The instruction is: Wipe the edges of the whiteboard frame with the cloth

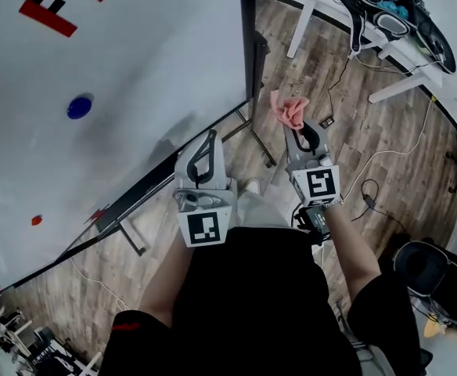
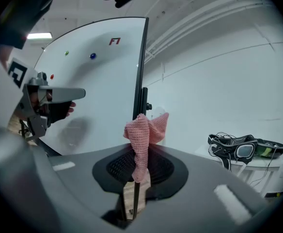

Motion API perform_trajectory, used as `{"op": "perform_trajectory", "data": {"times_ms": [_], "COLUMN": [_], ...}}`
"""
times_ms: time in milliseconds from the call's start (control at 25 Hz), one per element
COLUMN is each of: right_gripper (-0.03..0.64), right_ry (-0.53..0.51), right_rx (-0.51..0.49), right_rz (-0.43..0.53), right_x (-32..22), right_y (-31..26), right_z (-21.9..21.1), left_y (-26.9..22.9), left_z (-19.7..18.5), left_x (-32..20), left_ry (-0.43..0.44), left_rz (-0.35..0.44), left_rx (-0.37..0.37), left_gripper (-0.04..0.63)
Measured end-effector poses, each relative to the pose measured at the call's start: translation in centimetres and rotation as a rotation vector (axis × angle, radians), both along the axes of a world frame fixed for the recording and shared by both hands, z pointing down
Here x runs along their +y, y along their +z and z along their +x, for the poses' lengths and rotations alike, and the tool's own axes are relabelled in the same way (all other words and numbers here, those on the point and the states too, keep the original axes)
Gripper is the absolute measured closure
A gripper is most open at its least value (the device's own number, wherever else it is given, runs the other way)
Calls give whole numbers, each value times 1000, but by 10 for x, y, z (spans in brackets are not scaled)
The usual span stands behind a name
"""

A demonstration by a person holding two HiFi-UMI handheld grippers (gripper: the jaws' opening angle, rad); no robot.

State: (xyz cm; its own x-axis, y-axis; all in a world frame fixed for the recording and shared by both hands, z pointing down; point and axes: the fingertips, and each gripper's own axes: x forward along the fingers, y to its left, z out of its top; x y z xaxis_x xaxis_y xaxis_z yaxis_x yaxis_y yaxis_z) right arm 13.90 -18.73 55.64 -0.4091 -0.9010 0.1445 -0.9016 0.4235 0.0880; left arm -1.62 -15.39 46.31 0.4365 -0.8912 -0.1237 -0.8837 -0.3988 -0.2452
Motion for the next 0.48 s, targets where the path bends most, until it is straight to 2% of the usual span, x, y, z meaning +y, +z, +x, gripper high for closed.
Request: {"op": "perform_trajectory", "data": {"times_ms": [320, 480], "right_gripper": [565, 565], "right_ry": [-54, -66], "right_rx": [-33, -57], "right_rz": [72, 92], "right_x": [12, 19], "right_y": [-56, -77], "right_z": [3, 2], "left_y": [-20, -31], "left_z": [-2, -4], "left_x": [9, 15], "left_ry": [-17, -7], "left_rz": [22, 34], "left_rx": [23, 10], "left_gripper": [594, 594]}}
